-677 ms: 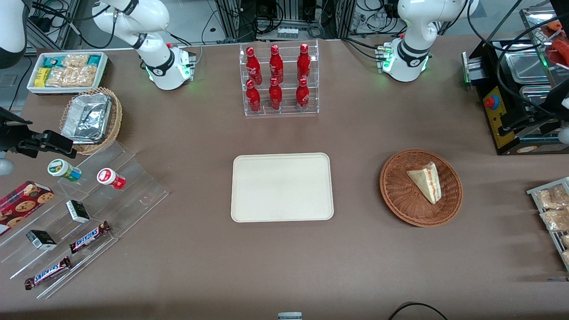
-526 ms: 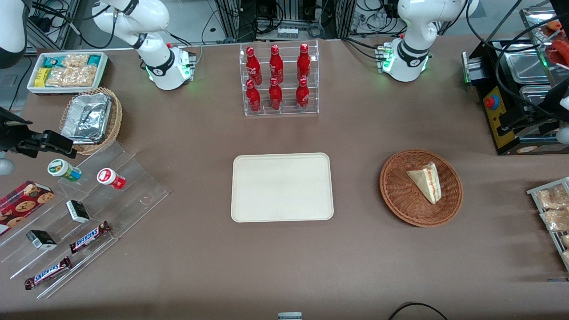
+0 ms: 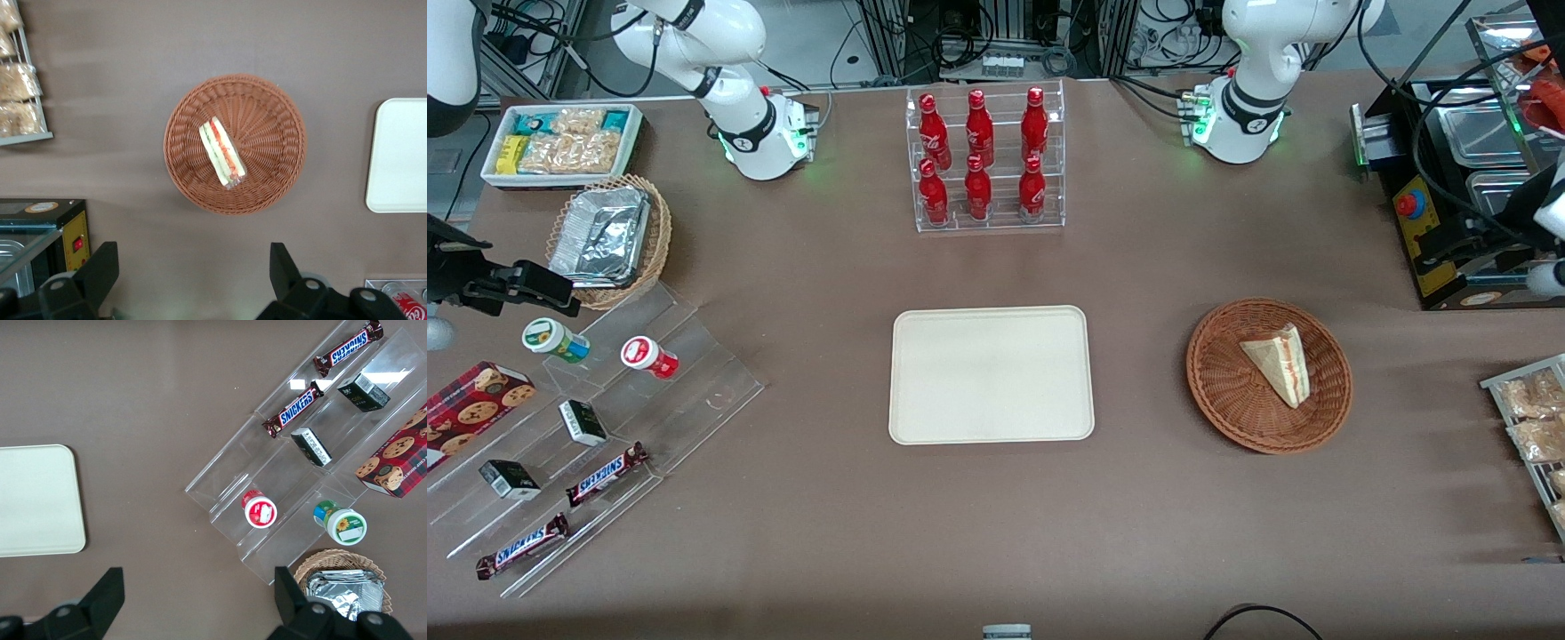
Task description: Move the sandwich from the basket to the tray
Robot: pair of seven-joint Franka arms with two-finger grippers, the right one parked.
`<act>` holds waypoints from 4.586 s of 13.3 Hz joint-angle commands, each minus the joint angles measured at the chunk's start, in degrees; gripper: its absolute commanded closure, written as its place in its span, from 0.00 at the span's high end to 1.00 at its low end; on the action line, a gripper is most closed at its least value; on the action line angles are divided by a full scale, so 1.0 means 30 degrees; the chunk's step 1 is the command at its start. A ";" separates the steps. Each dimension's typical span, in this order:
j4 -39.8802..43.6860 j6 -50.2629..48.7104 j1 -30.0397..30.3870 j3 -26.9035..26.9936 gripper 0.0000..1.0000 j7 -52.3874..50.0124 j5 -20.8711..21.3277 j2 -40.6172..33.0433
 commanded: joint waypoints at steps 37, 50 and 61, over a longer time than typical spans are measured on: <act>-1.1886 1.5886 -0.0262 -0.1524 1.00 -1.0334 0.0672 0.3958; -1.1536 1.4193 -0.0815 -0.1524 0.00 -1.0012 0.1224 0.3786; -0.8435 1.0202 -0.6787 -0.1670 0.00 -1.0188 0.1844 0.3076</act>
